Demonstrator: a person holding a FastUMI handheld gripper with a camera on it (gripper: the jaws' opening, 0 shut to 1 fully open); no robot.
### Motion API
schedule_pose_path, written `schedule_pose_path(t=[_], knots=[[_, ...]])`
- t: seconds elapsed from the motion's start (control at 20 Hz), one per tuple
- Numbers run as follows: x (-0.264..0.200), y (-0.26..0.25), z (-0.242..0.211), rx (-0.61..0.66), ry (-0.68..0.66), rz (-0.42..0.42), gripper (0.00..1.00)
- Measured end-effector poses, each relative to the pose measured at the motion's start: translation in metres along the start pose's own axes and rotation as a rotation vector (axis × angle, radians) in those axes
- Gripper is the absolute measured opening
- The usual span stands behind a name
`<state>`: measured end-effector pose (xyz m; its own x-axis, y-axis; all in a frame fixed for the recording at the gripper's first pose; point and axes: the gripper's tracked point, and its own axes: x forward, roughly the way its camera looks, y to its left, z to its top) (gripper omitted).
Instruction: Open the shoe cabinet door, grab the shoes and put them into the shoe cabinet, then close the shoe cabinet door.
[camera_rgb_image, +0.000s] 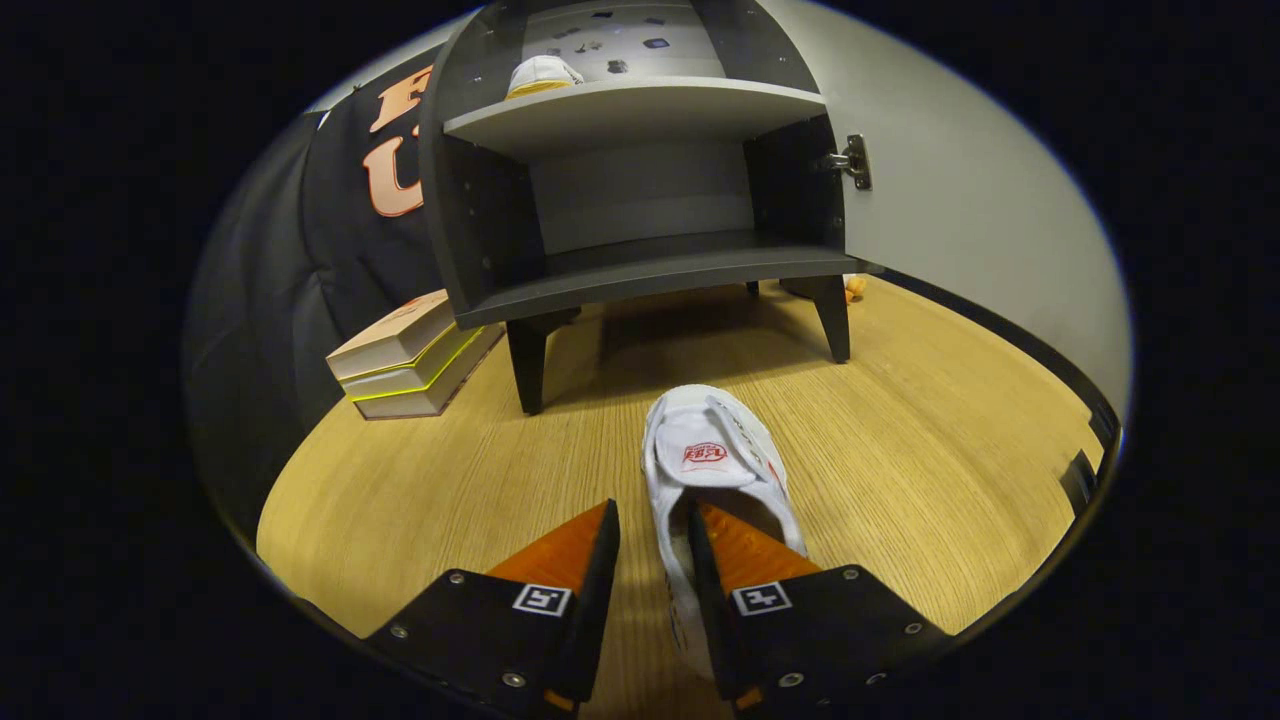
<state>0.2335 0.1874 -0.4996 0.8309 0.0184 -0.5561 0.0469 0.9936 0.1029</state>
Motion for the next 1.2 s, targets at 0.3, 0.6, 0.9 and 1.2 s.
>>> schedule_pose_path(t=[0.3, 0.6, 0.9, 1.2], knots=[[0.024, 0.001, 0.0, -0.028, 0.063, 0.036, 0.1], [0.024, 0.005, 0.021, -0.02, 0.064, 0.048, 0.01], [-0.004, -0.005, 0.085, 0.024, -0.003, 0.05, 0.0], [-0.072, 0.004, 0.171, 0.023, -0.094, 0.038, 0.0]])
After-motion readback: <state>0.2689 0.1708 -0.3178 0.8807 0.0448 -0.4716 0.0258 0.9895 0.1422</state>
